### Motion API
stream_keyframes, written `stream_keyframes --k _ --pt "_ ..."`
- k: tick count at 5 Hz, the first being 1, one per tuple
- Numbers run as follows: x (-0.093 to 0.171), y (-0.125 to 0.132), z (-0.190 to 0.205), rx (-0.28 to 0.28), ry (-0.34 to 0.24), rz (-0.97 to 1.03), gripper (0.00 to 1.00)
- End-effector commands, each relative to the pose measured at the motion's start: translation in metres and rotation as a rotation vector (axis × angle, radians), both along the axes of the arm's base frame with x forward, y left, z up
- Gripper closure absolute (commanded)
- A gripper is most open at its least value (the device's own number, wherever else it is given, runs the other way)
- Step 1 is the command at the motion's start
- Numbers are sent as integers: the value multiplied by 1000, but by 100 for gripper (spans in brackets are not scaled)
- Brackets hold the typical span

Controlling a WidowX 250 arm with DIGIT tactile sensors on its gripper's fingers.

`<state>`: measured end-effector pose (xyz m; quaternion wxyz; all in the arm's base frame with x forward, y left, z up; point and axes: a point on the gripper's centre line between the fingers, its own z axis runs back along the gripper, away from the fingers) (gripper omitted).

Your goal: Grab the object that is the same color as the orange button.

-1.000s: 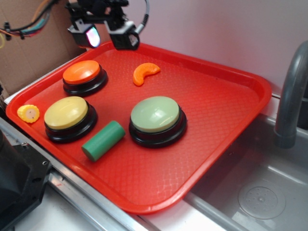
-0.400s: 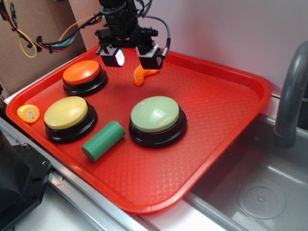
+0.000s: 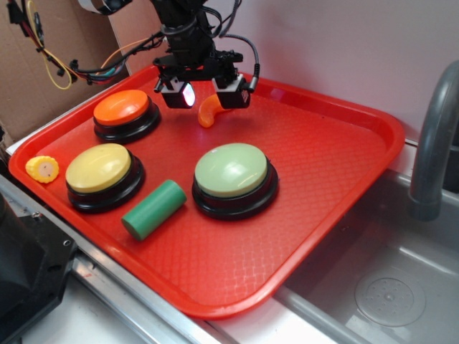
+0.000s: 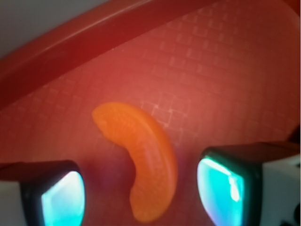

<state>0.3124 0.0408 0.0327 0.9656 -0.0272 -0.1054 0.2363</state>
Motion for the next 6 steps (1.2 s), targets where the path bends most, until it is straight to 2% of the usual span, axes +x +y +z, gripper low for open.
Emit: stream_keyframes --k 1,3,4,5,6 --pt "11 12 8 -18 -48 -12 0" --pt "9 11 -4 -9 -10 -27 4" --pt "9 10 -9 11 5 -33 0" --pt "9 9 -14 54 19 -34 0" --pt "9 5 -17 68 28 -60 0"
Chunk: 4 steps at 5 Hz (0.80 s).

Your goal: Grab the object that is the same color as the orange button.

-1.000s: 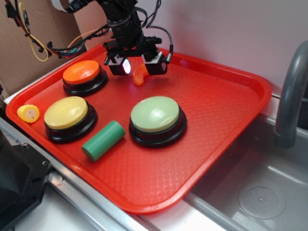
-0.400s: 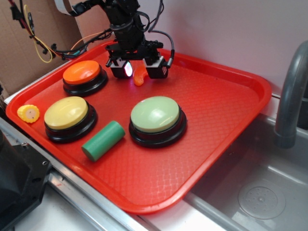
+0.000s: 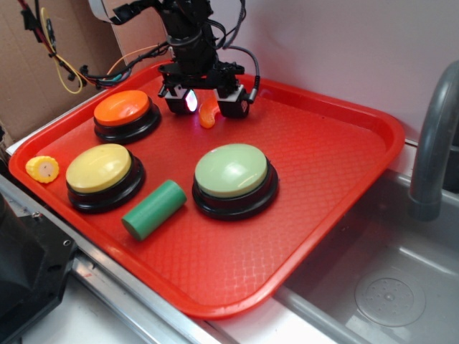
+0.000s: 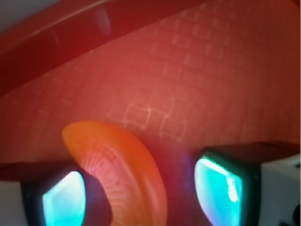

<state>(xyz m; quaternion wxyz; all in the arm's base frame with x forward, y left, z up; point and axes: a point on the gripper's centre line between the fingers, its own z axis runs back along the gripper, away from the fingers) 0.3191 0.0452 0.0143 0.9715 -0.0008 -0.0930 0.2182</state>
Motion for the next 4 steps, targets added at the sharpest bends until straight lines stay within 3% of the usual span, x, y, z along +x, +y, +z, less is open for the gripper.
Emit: stream_keyframes --k 1,2,4 --pt "0 1 -5 25 8 -33 0" --pt "-4 -1 -8 20 14 -33 97" --pt "-5 -1 -6 -10 24 -35 100"
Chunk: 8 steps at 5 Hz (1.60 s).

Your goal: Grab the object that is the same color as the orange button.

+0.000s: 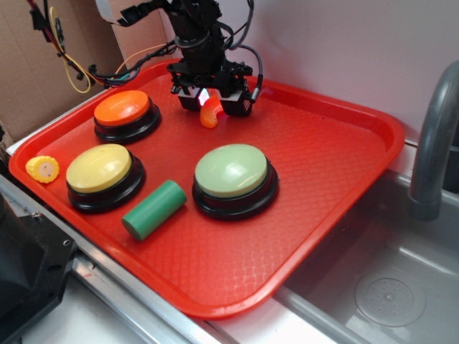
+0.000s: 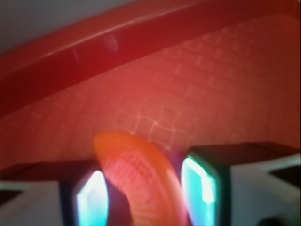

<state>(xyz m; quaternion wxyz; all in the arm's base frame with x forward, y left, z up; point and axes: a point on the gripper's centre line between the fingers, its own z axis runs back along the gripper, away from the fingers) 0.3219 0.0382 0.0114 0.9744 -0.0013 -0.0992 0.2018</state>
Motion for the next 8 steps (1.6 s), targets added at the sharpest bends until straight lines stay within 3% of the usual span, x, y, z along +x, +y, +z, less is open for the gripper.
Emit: stream_keyframes --k 1,3,5,6,7,8 --pt "-7 10 8 -25 64 0 100" --pt "-8 -3 70 -32 45 -18 100" --pt "-39 -32 144 -106 41 -148 100" --pt "-63 -35 169 -148 80 -199 100" --pt "-80 -33 177 -191 98 -206 100" --pt "-79 -27 177 -186 115 -213 100"
